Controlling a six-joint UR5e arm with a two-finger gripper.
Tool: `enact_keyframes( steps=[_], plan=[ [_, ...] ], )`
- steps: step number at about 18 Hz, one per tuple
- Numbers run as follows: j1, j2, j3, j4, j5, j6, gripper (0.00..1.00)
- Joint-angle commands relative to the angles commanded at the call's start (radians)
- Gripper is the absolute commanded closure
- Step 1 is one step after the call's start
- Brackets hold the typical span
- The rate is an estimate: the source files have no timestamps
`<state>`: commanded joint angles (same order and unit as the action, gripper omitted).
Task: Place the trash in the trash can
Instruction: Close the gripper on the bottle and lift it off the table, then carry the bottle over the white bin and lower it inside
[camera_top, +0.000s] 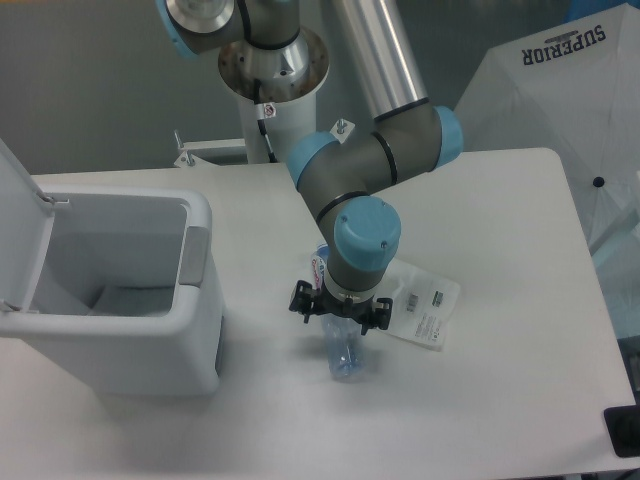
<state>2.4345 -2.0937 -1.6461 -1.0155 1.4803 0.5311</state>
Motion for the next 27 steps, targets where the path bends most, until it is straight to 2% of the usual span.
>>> enact_keyframes(
  steps=[5, 6, 7, 8, 12, 18, 23, 27],
  plan=[
    [-0.044, -0.064, 0.054, -0.005, 0.057, -0.075, 0.01],
    [-0.046, -0.066, 0.054, -0.005, 0.057, -0.079, 0.15],
    [-0.049, -0.066, 0.054, -0.005, 0.057, -0.085, 0.37],
    [-0.049, -0.065, 0.052, -0.005, 0.057, -0.085, 0.46],
    [-0.049, -0.057, 0.064, -0.006, 0.055, -0.085, 0.48],
    [-0.046, -0.040, 0.144, -0.017, 0.026, -0.088, 0.48],
    [0.001, 0.067, 0.187, -0.014, -0.124, -0.082, 0.47],
    [0.038, 0.095, 0.282, -0.003, -0.296, -0.080, 0.47]
  ],
)
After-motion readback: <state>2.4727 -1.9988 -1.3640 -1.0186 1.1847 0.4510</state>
